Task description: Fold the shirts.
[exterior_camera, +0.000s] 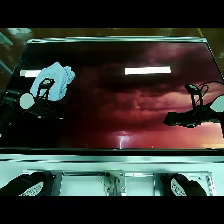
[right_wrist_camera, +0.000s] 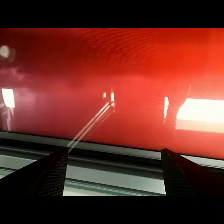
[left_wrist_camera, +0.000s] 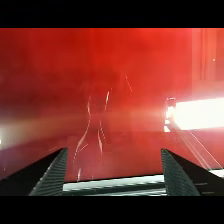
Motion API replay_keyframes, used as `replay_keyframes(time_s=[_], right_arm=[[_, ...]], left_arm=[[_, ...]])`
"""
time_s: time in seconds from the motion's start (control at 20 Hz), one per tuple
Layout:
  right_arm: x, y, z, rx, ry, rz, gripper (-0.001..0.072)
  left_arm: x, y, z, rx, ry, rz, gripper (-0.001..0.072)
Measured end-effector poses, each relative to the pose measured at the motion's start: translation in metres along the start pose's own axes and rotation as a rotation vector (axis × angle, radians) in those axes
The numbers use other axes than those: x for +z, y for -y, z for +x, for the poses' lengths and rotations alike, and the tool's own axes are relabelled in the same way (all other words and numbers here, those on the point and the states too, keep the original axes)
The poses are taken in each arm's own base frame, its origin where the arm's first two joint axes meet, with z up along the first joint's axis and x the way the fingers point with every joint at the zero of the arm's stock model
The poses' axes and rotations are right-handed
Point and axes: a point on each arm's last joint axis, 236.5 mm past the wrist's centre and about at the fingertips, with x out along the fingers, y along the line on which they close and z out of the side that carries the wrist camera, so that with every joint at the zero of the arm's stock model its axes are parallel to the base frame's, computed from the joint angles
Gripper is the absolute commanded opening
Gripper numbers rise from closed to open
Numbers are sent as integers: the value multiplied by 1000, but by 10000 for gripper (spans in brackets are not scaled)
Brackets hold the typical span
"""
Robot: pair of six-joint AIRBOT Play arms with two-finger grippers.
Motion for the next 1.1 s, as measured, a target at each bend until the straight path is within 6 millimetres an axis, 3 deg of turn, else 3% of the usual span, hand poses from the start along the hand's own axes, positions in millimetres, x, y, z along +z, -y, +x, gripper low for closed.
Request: replay_keyframes(time_s=[0.9,1.1], right_arm=[[2,-2,0,6,10,3,692],[12,-11,-1,45,48,17,692]], left_arm=[[0,0,0,-1,1,0,701],[14,2,0,-9,60,0,702]])
